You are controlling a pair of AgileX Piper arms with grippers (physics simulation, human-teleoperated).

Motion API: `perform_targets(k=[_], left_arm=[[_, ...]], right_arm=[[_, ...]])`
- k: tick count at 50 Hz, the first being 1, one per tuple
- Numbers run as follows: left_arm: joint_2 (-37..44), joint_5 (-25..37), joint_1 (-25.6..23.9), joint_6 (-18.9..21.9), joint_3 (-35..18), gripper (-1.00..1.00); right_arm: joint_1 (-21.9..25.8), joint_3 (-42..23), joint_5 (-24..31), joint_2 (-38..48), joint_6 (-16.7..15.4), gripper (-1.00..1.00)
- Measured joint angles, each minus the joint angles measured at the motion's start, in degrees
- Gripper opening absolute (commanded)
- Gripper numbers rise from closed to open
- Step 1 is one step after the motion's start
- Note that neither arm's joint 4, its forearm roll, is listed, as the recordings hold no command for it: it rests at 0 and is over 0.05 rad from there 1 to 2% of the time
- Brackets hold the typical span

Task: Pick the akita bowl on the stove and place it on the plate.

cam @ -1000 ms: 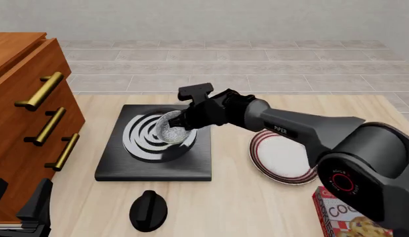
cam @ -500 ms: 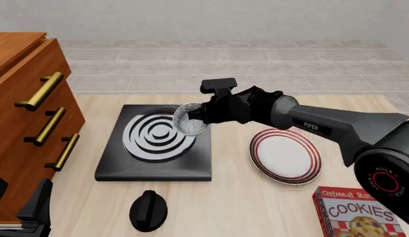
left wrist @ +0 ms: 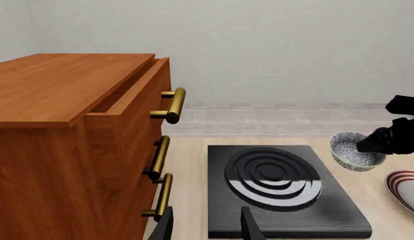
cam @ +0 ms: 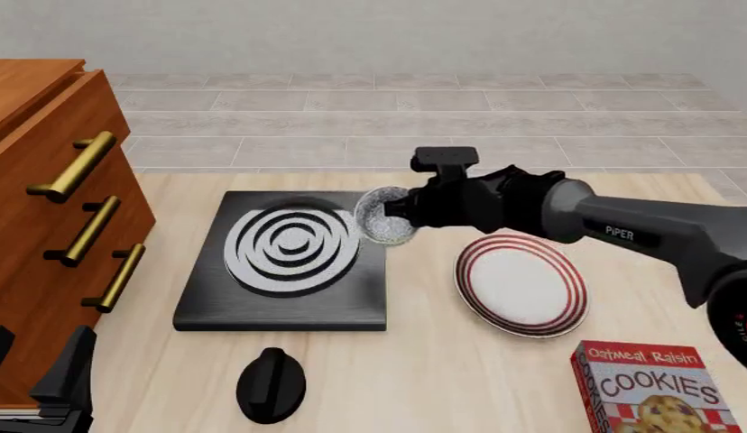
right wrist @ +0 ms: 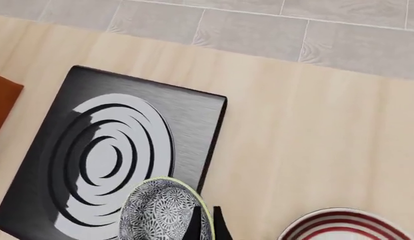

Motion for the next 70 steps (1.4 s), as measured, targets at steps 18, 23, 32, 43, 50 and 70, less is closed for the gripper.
perform_targets(k=[18,23,32,43,50,70], left_arm=[[0.00,0.00,0.00,0.00,0.00,1.00],[0.00,0.00,0.00,0.00,0.00,1.00],[0.00,0.00,0.00,0.00,0.00,1.00],[0.00,0.00,0.00,0.00,0.00,1.00],[0.00,0.00,0.00,0.00,0.00,1.00],[0.00,0.00,0.00,0.00,0.00,1.00]], right_arm=[[-4.74,3.49,-1.73,-2.69,0.66,-1.00],[-6.08,4.87,-2.31,-3.42,0.80,-1.00],[-8.58,7.26,-3.05,-4.95,0.91,-1.00],[-11.10,9.84,-3.78,-6.71,1.06,-1.00],[-12.79,11.22,-4.24,-7.88,1.27,-1.00],[-16.96,17.48,-7.94,-10.46,3.09,-1.00]])
